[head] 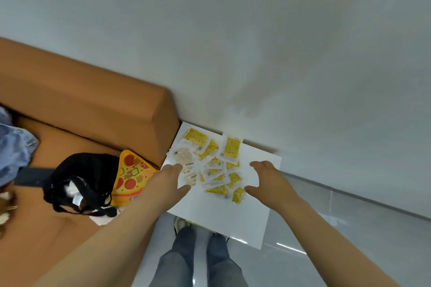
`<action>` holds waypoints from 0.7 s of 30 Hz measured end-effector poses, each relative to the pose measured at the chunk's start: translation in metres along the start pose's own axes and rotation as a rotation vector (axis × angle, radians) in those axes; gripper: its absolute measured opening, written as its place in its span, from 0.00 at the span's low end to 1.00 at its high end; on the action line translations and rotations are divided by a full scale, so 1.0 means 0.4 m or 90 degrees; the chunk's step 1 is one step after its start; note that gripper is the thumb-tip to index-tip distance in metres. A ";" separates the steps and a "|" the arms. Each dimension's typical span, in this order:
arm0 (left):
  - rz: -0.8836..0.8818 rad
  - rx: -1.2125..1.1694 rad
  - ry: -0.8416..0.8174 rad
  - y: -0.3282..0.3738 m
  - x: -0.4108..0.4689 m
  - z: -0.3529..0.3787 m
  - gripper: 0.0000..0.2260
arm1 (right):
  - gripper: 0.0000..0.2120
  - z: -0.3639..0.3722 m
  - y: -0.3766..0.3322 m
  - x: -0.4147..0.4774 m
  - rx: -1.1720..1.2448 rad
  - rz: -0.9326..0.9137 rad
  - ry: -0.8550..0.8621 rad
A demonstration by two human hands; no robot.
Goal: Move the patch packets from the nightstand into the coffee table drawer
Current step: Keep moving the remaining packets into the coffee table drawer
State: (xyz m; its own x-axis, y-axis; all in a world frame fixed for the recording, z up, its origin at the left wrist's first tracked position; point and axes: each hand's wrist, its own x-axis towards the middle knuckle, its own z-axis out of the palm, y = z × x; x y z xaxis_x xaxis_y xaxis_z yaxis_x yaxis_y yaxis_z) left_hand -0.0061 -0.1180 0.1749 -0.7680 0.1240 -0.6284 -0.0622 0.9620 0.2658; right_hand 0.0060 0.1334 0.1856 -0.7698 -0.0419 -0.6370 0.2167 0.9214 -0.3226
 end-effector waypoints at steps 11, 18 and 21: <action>-0.007 0.017 -0.044 -0.071 0.309 0.131 0.26 | 0.37 0.181 0.035 0.315 -0.049 0.006 -0.051; -0.007 0.034 -0.026 -0.095 0.472 0.225 0.28 | 0.40 0.291 0.081 0.493 -0.053 0.015 -0.052; -0.009 0.007 -0.035 -0.094 0.533 0.251 0.35 | 0.43 0.326 0.097 0.551 -0.054 0.007 -0.050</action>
State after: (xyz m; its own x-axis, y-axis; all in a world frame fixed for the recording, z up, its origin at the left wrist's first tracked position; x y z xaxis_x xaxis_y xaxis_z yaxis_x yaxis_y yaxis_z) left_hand -0.1036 -0.1034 -0.0424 -0.7305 0.1231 -0.6717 -0.0655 0.9664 0.2485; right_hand -0.0769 0.1096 -0.0584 -0.7172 -0.0587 -0.6944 0.1714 0.9510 -0.2574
